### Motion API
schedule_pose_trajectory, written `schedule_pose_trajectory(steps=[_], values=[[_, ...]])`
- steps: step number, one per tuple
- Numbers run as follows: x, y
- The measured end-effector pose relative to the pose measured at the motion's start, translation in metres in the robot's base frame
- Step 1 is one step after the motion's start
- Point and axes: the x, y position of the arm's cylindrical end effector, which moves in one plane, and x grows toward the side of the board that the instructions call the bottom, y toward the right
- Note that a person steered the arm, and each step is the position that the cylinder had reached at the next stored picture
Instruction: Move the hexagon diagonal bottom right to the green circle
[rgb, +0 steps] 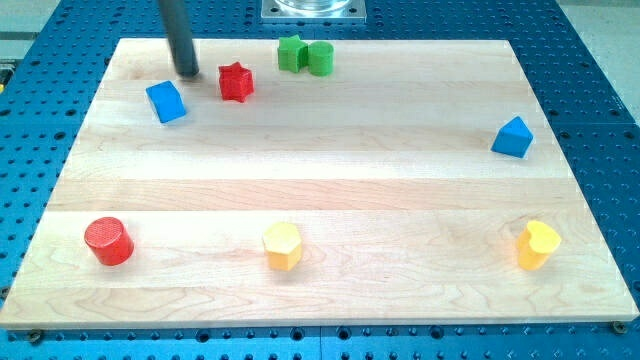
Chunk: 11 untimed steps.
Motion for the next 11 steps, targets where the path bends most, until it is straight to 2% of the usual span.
schedule_pose_trajectory(steps=[1,2,3,4,5,6,7,8,9,10,11], values=[[0.049,0.051],[0.136,0.108],[0.215,0.209],[0.297,0.216],[0.312,0.118],[0.251,0.139],[0.184,0.189],[0.182,0.213],[0.229,0.204],[0.220,0.281],[0.136,0.291]])
